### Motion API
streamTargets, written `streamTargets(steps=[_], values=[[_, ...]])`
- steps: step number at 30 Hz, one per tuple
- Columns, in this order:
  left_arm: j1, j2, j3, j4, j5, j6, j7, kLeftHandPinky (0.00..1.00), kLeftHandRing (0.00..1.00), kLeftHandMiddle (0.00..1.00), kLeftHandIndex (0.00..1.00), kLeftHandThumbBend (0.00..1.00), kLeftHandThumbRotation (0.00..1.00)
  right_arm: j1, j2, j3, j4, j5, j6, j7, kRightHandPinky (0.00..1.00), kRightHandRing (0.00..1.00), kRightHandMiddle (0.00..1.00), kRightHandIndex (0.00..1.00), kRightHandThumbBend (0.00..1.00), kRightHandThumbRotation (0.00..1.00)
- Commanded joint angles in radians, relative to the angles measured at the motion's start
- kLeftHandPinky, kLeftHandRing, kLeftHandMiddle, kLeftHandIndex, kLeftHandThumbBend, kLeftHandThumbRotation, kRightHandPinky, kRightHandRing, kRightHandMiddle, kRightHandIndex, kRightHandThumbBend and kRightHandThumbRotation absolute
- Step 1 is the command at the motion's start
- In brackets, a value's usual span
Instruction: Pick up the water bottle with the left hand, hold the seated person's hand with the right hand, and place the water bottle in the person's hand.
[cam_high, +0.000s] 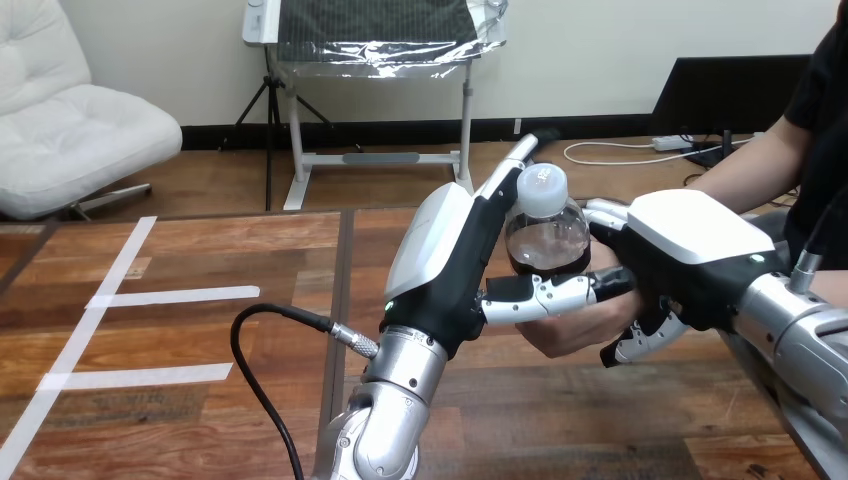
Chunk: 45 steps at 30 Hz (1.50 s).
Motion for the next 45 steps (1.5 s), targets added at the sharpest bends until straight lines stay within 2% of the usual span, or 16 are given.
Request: streamTargets(steps=[1, 8, 16, 32, 39, 45], values=[[-0.028, -0.002, -0.011, -0.049, 0.010, -0.004, 0.001, 1.00, 1.00, 1.00, 1.00, 1.00, 0.83, -0.017, -0.006, -0.038, -0.067, -0.007, 0.013, -0.007, 0.90, 1.00, 1.00, 0.95, 0.83, 0.09], [-0.026, 0.002, -0.009, -0.048, 0.011, -0.008, 0.009, 1.00, 1.00, 1.00, 1.00, 1.00, 0.84, 0.002, -0.010, -0.045, -0.099, -0.018, 0.031, -0.004, 0.91, 1.00, 1.00, 0.95, 0.84, 0.12], [-0.027, 0.006, -0.007, -0.042, 0.003, -0.018, 0.011, 1.00, 1.00, 1.00, 1.00, 1.00, 0.85, 0.013, -0.017, -0.048, -0.113, -0.026, 0.037, -0.004, 0.93, 1.00, 1.00, 0.96, 0.86, 0.10], [-0.025, 0.013, -0.006, -0.044, -0.001, -0.020, 0.004, 1.00, 1.00, 1.00, 1.00, 1.00, 0.87, 0.048, 0.000, -0.086, -0.136, -0.006, 0.040, -0.028, 0.95, 1.00, 1.00, 0.96, 0.88, 0.08], [-0.020, 0.016, -0.004, -0.052, 0.001, -0.021, 0.005, 1.00, 1.00, 1.00, 1.00, 1.00, 0.89, 0.068, 0.009, -0.103, -0.161, 0.000, 0.049, -0.034, 0.92, 1.00, 1.00, 0.95, 0.89, 0.06], [-0.011, 0.013, 0.001, -0.062, -0.011, -0.026, 0.008, 1.00, 1.00, 1.00, 1.00, 0.99, 0.92, 0.088, 0.022, -0.120, -0.165, 0.010, 0.035, -0.075, 0.89, 0.99, 0.99, 0.93, 0.90, 0.06]])
